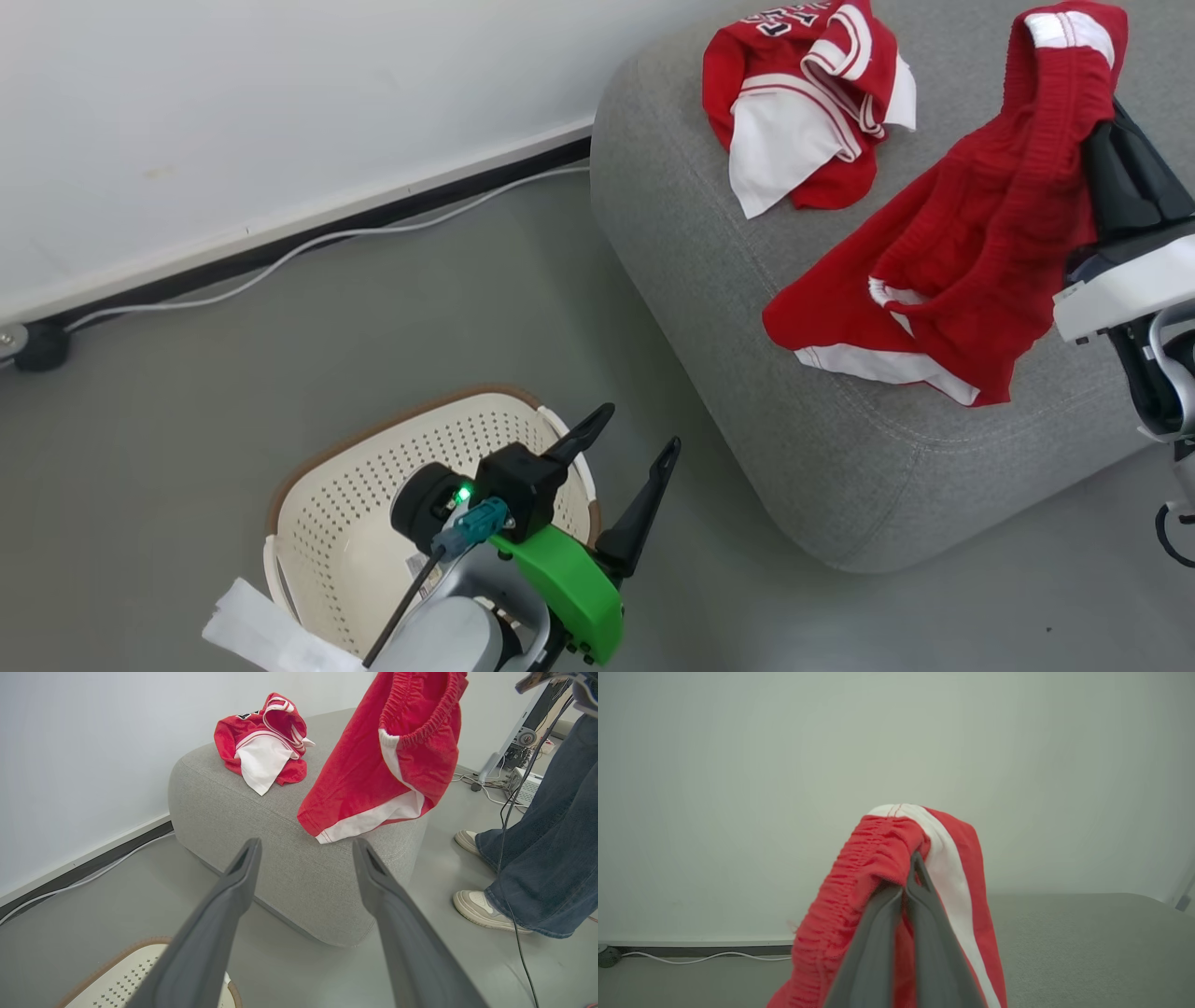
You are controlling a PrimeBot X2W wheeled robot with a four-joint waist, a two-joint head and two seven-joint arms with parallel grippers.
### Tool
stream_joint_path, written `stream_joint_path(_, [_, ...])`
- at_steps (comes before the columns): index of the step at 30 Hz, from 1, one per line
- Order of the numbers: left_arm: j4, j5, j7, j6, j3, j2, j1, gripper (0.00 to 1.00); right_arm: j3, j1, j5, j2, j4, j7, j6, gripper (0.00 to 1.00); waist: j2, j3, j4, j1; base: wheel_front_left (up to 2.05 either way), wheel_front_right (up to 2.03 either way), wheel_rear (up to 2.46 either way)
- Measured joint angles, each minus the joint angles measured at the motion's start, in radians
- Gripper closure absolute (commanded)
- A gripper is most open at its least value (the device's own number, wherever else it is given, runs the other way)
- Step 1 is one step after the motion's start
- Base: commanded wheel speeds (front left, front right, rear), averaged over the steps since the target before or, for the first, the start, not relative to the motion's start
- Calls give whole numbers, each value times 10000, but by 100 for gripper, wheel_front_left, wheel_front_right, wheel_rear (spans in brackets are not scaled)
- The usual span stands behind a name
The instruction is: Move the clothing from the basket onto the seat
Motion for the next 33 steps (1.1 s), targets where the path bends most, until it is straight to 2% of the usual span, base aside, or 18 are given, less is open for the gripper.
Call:
stream_joint_path(6, [-205,151,161,104,102,96,-32,0,-155,-586,184,-75,-117,150,113,100,0,494,122,0,0,0,0])
stream_joint_path(12, [-546,232,267,196,293,295,-389,0,-491,-2456,186,-259,-339,522,196,100,0,1144,237,0,0,0,0])
stream_joint_path(16, [-915,311,364,328,449,339,-748,0,-775,-3771,151,-690,-159,1007,199,100,0,1747,361,0,0,0,0])
stream_joint_path(25, [-1488,765,527,443,621,545,-1321,0,-1628,-5233,222,-1321,754,1697,-105,100,0,2758,720,1,0,0,0])
stream_joint_path(33, [-1967,918,775,439,593,585,-1873,0,-1977,-5563,347,-1647,2121,2197,-464,100,0,3730,1275,2,0,0,0])
